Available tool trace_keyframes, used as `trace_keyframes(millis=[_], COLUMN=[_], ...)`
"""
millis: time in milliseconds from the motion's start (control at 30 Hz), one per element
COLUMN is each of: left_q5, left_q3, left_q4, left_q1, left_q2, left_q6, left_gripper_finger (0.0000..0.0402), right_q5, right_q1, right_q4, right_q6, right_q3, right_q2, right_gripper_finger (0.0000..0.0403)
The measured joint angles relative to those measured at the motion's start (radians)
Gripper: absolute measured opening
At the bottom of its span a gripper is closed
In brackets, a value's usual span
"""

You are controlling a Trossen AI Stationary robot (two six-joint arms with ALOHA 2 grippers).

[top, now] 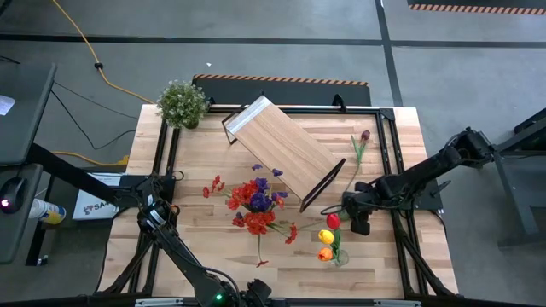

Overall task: Pick and place flowers into a vace then onto a shelf
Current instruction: Put the pink tulip into the right transparent vase

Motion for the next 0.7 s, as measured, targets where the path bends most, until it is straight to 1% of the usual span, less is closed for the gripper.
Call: trace_keyframes(millis=[333, 533, 700], left_q5=[0.000, 0.000, 0.000], left_q3=[0.000, 0.000, 0.000], left_q4=[0.000, 0.000, 0.000], left_q1=[0.000, 0.000, 0.000], left_q2=[0.000, 0.000, 0.000], left_q6=[0.007, 0.008, 0.024], left_gripper_finger=[0.0211, 0.0211, 0.0211], right_q5=[0.004, -0.028, -0.054], right_q1=[0.000, 0.000, 0.000], right_q4=[-0.030, -0.031, -0.052], right_q6=[0.060, 0.056, 0.055], right_q3=[0.002, 0.001, -0.002], right_q2=[-0.002, -0.002, -0.024], right_gripper_finger=[0.0084, 0.0083, 0.0072])
